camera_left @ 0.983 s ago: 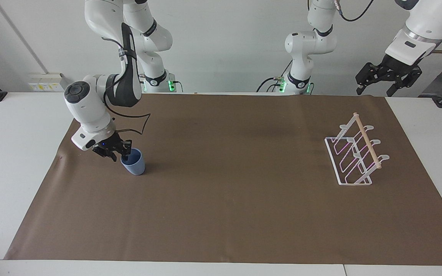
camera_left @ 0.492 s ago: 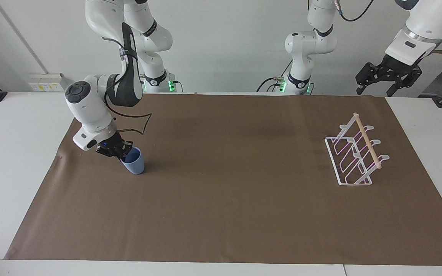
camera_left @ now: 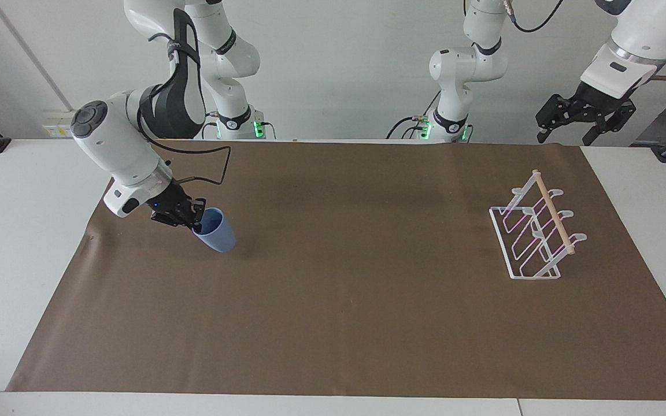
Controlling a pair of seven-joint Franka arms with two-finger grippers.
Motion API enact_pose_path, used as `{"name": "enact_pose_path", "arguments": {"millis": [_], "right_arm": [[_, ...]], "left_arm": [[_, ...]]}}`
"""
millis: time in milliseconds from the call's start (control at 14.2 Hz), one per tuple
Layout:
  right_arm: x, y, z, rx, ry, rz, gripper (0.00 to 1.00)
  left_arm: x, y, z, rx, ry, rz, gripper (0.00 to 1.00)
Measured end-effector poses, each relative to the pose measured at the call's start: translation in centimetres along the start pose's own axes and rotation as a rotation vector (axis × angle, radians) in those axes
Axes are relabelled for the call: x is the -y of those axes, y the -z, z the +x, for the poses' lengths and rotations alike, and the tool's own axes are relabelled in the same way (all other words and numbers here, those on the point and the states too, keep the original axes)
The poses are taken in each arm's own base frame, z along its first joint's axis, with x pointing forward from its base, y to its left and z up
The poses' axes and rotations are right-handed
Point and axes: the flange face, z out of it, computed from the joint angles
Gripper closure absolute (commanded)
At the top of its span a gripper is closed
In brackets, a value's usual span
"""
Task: Hang cup on cup holder
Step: 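Lift the blue cup with the right gripper while the left gripper approaches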
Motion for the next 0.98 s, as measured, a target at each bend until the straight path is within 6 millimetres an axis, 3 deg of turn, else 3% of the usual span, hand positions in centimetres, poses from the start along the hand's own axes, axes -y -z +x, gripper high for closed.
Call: {"name": "enact_pose_path", "arguments": {"millis": [773,983], "right_arm": [[9.0,1.7,-1.0,0.116,-0.109,0.700,1.00],[10.3,2.0,-1.7,0.128,-0.156,0.882,1.00]], "left_arm": [[-0.1,-0.1,-0.1,0.009,0.008,-0.001,0.00],[-1.8,-0.3,0.4,-0.013,0.127,0.000,0.00]]}}
